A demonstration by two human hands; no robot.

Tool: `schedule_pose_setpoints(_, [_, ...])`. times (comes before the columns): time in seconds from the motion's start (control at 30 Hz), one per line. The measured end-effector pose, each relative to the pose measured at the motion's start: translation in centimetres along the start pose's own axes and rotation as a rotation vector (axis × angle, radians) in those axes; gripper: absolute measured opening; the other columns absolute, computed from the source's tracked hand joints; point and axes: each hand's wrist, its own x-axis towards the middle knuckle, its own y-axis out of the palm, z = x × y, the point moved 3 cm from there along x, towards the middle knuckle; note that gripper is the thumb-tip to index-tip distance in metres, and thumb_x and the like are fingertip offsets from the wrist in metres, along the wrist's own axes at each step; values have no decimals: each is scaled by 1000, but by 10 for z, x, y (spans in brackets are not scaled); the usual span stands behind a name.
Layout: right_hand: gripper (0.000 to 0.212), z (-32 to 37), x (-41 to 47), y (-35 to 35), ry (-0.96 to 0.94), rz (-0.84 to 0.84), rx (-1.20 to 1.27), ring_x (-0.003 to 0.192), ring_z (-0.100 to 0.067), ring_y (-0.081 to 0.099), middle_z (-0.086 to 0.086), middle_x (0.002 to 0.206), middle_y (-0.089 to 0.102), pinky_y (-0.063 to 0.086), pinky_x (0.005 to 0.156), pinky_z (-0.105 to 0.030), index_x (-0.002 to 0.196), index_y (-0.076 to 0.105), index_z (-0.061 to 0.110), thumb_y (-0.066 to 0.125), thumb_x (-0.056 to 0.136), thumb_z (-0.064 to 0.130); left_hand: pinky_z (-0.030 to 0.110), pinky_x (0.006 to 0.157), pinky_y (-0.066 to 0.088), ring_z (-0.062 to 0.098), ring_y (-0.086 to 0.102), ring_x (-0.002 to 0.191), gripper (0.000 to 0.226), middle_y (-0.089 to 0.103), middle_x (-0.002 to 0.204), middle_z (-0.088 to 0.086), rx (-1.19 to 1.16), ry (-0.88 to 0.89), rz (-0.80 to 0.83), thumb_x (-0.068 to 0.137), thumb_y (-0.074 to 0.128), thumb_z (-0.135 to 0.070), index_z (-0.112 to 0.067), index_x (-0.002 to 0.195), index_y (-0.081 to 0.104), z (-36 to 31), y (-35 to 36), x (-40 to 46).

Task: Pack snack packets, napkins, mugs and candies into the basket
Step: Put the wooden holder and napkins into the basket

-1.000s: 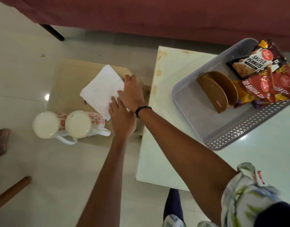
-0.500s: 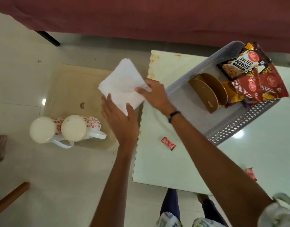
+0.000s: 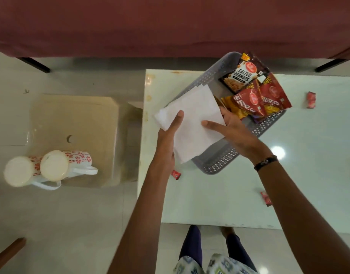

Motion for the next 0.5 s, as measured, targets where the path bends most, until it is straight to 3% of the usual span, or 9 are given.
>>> schedule_pose_setpoints(0.13, [32,1,-21,-31,-17,-2,-17,95,-5,67,12,109,68,56,72,-18,117,57,28,64,87,17,45,98,50,22,60,114,59,67,120,0,23,11,-4,70,75,-38,-26,124,55,16,14,-4])
schedule_pose_setpoints(0.3, [38,-5,-27,-63,-44,-207,-353,100,-14,62,4,111,63,56,84,-31,125,52,19,62,89,19,33,86,56,18,65,102,30,70,106,-5,100,5,12,82,68,-11,-21,110,61,34,40,-11])
schedule_pose_setpoints(0.4, [37,-8,-32,-60,-139,-189,-470,101,-19,59,-3,114,57,55,75,-27,130,41,13,51,95,14,25,83,54,13,62,101,38,63,117,0,243,77,-29,91,56,-8,-19,127,48,40,61,-15])
schedule_pose_setpoints(0.5, [39,-14,-36,-48,-288,-222,-674,111,-24,55,-14,126,54,54,86,-38,134,37,7,45,96,4,25,84,46,19,56,107,54,55,128,7,562,156,-109,91,49,-5,-16,140,30,39,83,-16])
